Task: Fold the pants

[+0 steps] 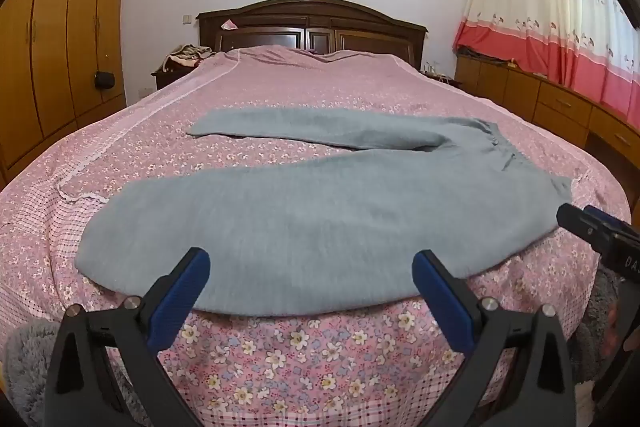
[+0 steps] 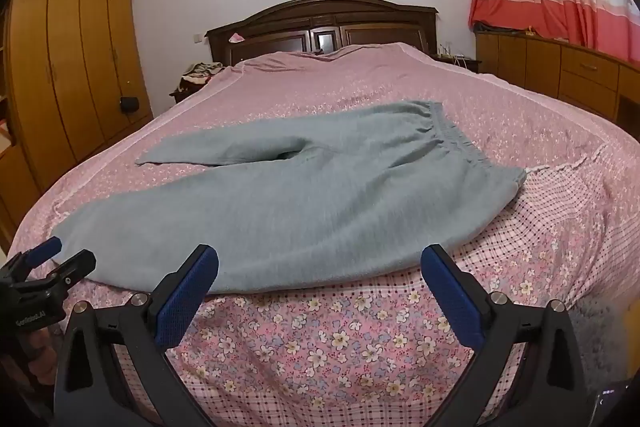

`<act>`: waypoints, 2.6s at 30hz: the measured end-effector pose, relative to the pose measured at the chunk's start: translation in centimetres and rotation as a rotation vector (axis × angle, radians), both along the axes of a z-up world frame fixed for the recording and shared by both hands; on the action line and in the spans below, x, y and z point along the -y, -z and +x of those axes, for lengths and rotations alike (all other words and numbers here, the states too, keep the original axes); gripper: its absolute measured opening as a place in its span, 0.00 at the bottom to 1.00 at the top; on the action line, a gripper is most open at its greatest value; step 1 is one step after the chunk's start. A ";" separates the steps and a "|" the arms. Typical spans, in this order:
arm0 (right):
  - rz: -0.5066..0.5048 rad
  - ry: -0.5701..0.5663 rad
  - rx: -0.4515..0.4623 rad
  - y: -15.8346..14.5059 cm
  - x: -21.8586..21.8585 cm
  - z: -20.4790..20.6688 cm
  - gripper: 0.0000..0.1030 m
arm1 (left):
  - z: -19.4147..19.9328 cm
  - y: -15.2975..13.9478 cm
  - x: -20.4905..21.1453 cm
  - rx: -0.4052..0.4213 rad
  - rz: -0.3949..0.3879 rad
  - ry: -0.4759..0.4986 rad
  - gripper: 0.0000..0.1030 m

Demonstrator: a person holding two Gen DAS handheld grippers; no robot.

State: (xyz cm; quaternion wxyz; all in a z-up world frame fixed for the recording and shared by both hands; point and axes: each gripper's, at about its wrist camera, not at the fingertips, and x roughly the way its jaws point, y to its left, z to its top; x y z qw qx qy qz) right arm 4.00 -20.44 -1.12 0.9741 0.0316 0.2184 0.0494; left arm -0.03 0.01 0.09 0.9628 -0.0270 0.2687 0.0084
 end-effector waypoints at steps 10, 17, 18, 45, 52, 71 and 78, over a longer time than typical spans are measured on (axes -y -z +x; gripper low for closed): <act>0.010 -0.007 0.001 -0.2 0.6 -0.4 1.00 | -0.2 -0.1 0.0 -0.001 -0.006 -0.001 1.00; 0.013 0.001 -0.003 0.1 0.6 -0.2 1.00 | -0.1 0.3 0.5 -0.007 0.001 0.002 1.00; 0.013 0.002 -0.005 0.1 0.6 -0.2 1.00 | -0.2 0.3 0.6 -0.006 0.001 0.001 1.00; 0.002 0.002 -0.007 0.4 0.5 0.0 1.00 | 0.5 0.5 0.5 -0.018 -0.003 0.014 1.00; 0.002 0.005 -0.006 0.4 0.5 -0.1 1.00 | 0.6 0.6 0.7 -0.019 -0.001 0.018 1.00; 0.009 0.009 -0.022 0.8 0.5 0.3 1.00 | 0.7 0.8 0.9 -0.021 0.003 0.015 1.00; -0.003 0.012 -0.025 1.1 0.5 0.5 1.00 | 0.7 0.8 0.9 -0.021 0.004 0.011 1.00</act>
